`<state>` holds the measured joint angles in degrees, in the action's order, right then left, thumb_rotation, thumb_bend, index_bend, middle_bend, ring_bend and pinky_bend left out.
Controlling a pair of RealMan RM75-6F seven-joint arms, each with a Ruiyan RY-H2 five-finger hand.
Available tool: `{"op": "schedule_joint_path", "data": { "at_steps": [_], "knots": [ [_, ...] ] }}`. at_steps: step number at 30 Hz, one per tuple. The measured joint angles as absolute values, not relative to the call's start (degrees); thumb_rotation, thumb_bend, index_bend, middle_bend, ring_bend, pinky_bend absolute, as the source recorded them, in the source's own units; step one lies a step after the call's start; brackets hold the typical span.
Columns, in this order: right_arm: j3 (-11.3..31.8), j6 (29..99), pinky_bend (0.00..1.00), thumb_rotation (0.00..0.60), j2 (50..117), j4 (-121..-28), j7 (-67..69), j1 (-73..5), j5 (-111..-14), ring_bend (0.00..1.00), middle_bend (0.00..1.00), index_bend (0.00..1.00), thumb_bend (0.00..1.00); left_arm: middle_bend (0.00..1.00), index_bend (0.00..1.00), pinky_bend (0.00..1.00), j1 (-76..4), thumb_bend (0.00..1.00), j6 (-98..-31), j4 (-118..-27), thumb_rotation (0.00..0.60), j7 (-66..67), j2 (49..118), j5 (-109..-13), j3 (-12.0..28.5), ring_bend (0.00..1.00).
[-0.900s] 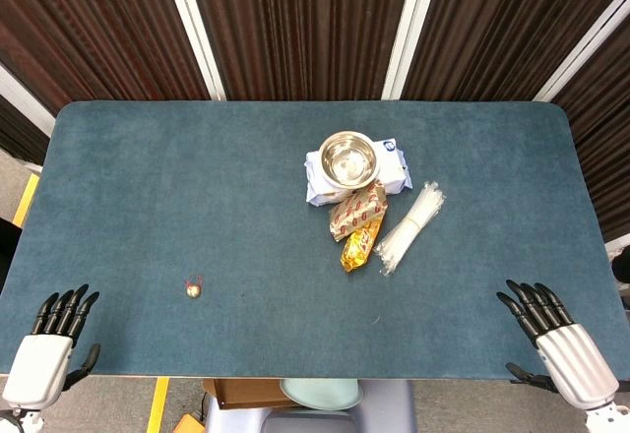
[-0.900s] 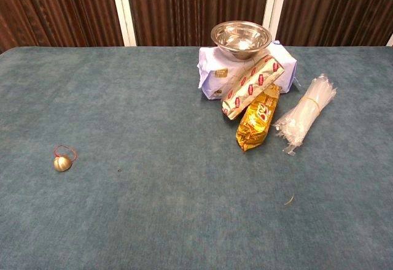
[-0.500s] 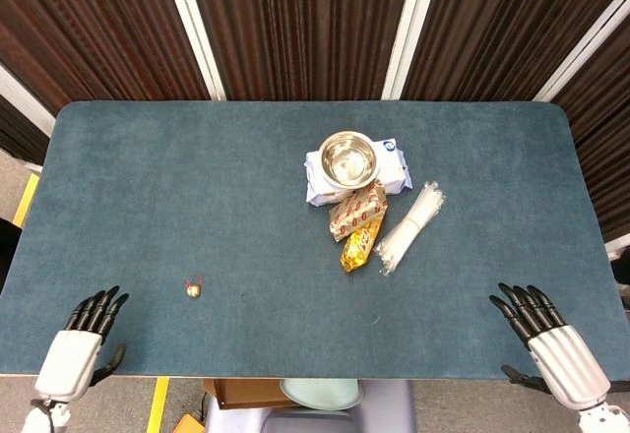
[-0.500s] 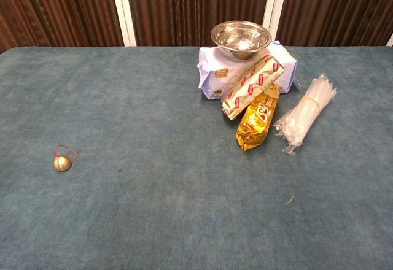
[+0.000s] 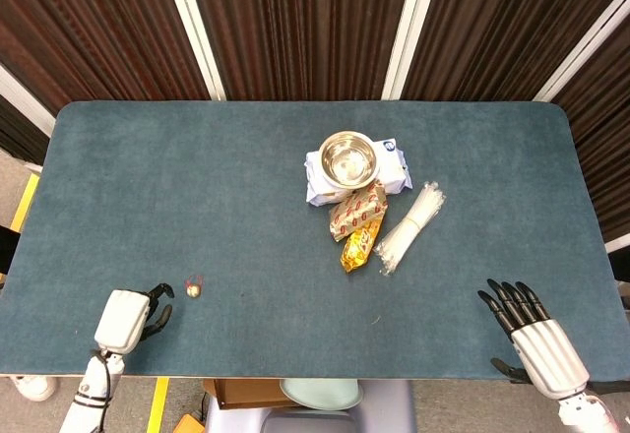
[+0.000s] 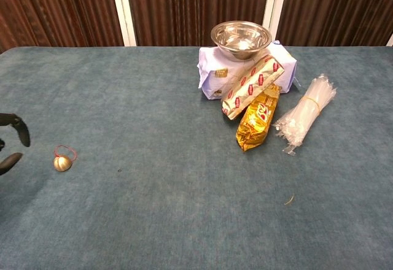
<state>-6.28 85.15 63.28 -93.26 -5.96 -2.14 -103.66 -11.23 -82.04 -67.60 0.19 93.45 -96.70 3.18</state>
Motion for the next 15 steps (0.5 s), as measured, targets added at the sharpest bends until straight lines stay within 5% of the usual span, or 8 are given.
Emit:
{"op": "schedule_joint_path", "data": {
  "at_steps": [15],
  "knots": [
    [-5.4,80.7,0.0,0.6,64.5,-94.3,-9.5,-3.5,-99.4,0.0,0.0,0.0,0.21,1.0,0.5,1.0,-16.2,0.42,-78.3,-58.6,0.6,-0.7,100.3,-94.2,3.1,0.98]
  ]
}}
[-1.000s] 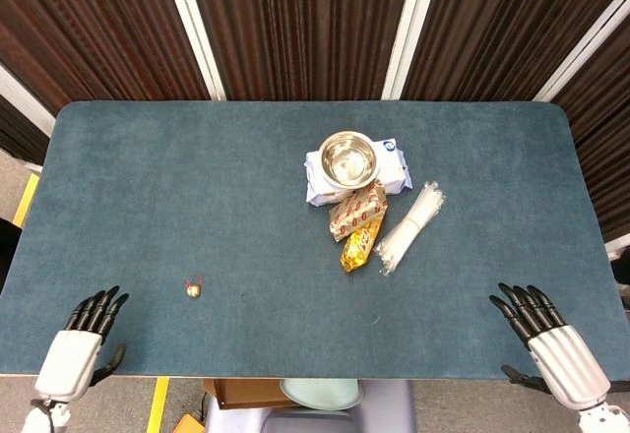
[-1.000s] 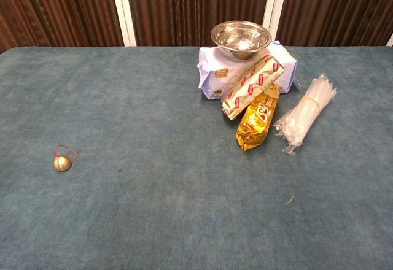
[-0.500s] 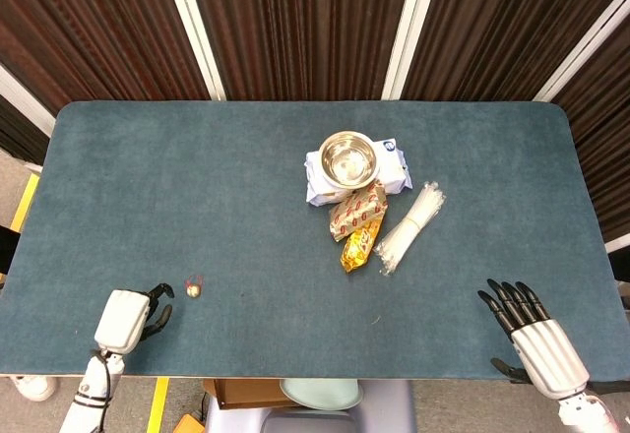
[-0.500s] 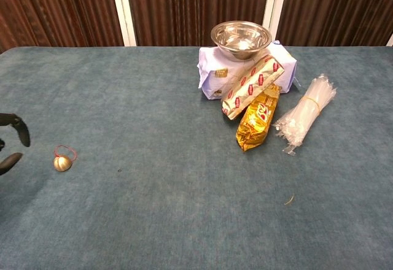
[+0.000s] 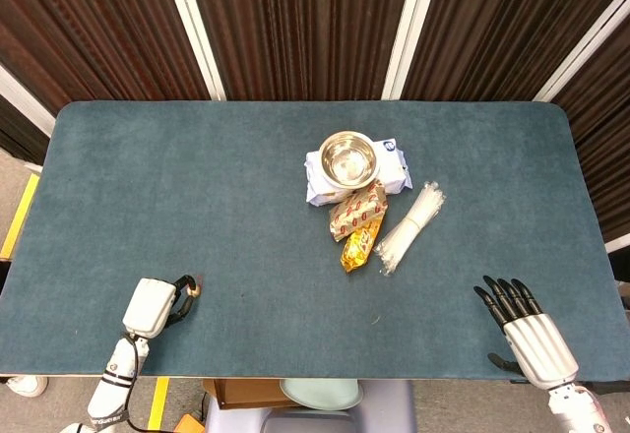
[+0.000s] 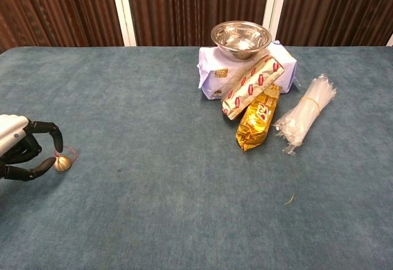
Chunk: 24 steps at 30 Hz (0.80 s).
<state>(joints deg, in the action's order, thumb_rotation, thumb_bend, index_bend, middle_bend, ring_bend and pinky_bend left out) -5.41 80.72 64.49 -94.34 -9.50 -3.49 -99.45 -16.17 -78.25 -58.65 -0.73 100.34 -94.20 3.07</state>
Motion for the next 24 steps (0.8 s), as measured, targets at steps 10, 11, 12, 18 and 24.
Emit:
{"op": "schedule_joint_path", "data": {
  "at_steps": [10,11,12,18,24],
  "knots": [
    [-5.6,80.3,0.0,0.6,64.4,-94.7,-9.8,-3.7,-98.9,0.0,0.0,0.0,0.21,1.0,0.51,1.0,-17.4,0.42,-77.1,-55.8,0.6,0.1,101.6,-92.3,3.0,0.99],
    [-5.6,80.3,0.0,0.6,64.4,-94.7,-9.8,-3.7,-98.9,0.0,0.0,0.0,0.21,1.0,0.51,1.0,-17.5,0.42,-76.9,-55.6,0.6,0.3,101.7,-92.0,2.9,0.99],
    [-5.6,80.3,0.0,0.6,64.4,-94.7,-9.9,-3.7,-98.8,0.0,0.0,0.0,0.21,1.0,0.51,1.0,-17.6,0.42,-76.9,-55.4,0.6,0.3,101.8,-91.9,2.9,0.99],
    [-5.7,80.5,0.0,0.6,64.5,-94.7,-10.0,-3.8,-98.8,0.0,0.0,0.0,0.21,1.0,0.51,1.0,-17.9,0.42,-76.3,-54.7,0.6,0.6,101.9,-90.9,2.6,0.99],
    [-5.8,80.5,0.0,0.6,64.5,-94.6,-10.1,-3.8,-98.8,0.0,0.0,0.0,0.21,1.0,0.53,1.0,-18.1,0.42,-76.3,-54.7,0.6,0.7,101.9,-90.7,2.3,0.99]
  ]
}}
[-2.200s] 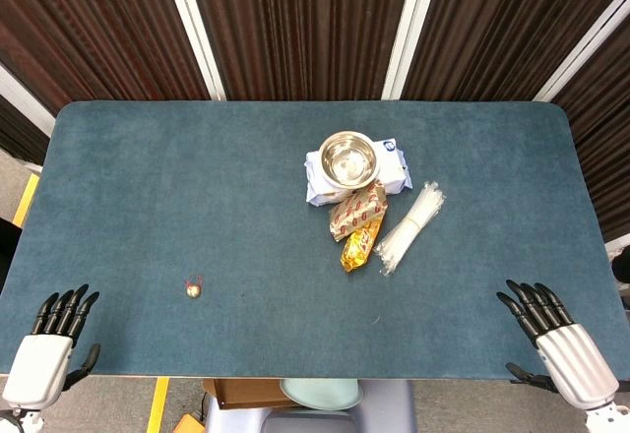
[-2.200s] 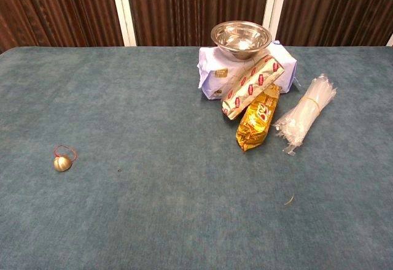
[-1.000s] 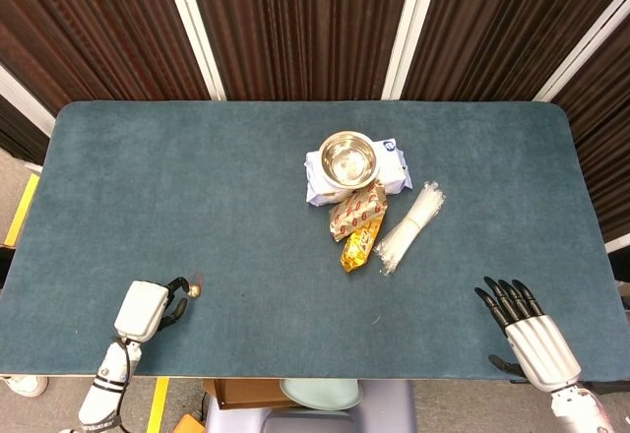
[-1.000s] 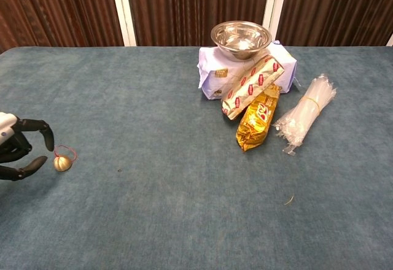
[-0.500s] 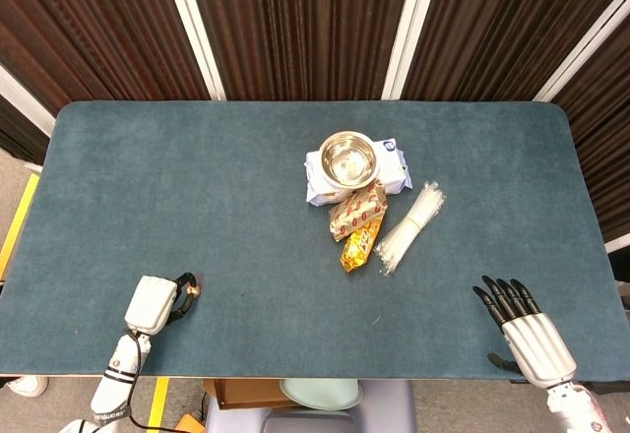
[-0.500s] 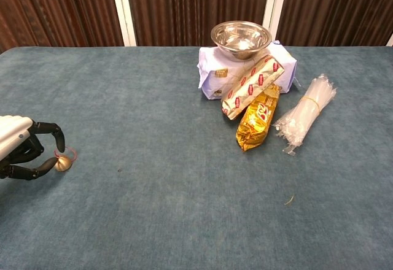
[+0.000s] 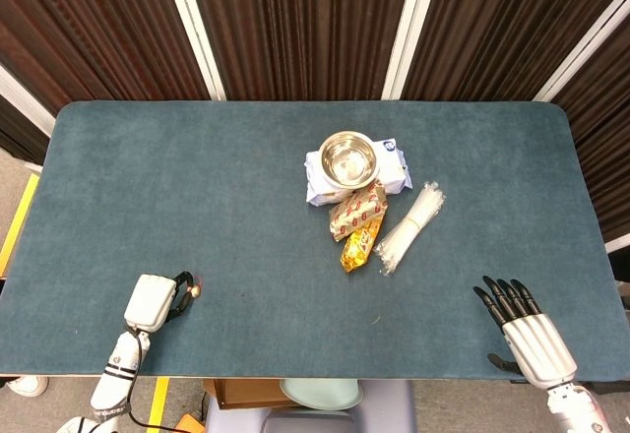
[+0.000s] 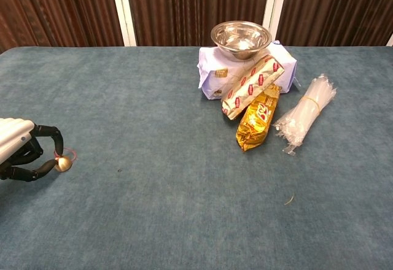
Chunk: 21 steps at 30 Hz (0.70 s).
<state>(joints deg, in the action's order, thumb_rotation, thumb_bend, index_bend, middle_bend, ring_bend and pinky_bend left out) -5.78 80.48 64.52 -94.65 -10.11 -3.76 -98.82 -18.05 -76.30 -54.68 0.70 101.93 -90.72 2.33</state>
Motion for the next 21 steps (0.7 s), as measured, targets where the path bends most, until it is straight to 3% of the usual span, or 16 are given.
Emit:
{"op": "schedule_joint_path", "data": {
  "at_steps": [21],
  "knots": [
    [-6.0,80.3,0.0,0.6,64.3,-95.0,-10.4,-3.8,-98.4,0.0,0.0,0.0,0.21,1.0,0.56,1.0,-18.8,0.42,-76.7,-53.6,0.6,0.6,102.5,-89.9,1.5,0.99]
  ]
}}
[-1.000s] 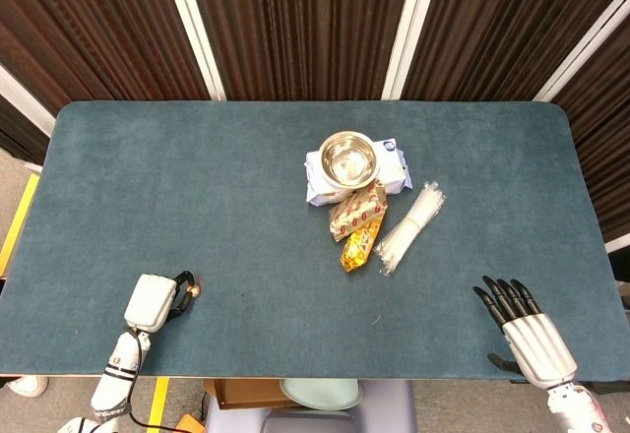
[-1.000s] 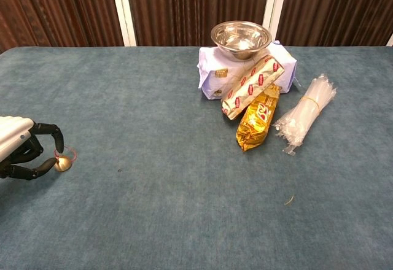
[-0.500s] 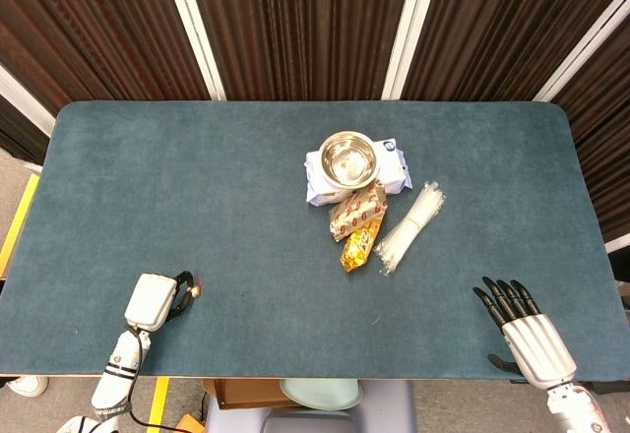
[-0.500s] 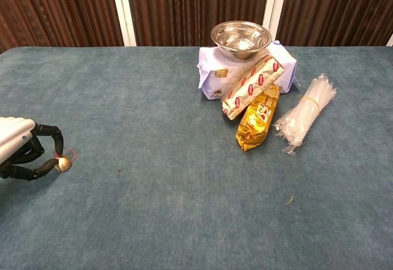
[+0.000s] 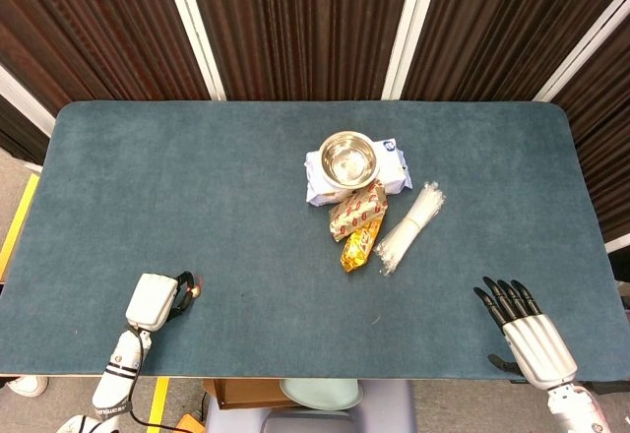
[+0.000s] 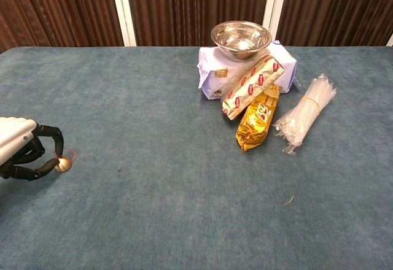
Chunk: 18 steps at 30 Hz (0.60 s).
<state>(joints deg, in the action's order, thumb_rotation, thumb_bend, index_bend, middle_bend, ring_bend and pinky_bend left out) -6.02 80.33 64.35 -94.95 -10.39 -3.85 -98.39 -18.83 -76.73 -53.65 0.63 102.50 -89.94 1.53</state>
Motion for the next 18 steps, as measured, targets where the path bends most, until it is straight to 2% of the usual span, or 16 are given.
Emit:
{"op": "schedule_joint_path", "data": {
  "at_steps": [18],
  "knots": [
    [-6.1,80.4,0.0,0.6,64.4,-94.9,-10.5,-3.9,-98.4,0.0,0.0,0.0,0.21,1.0,0.7,1.0,-19.1,0.43,-77.1,-53.1,0.6,0.9,102.7,-89.7,1.1,0.99]
  ]
}}
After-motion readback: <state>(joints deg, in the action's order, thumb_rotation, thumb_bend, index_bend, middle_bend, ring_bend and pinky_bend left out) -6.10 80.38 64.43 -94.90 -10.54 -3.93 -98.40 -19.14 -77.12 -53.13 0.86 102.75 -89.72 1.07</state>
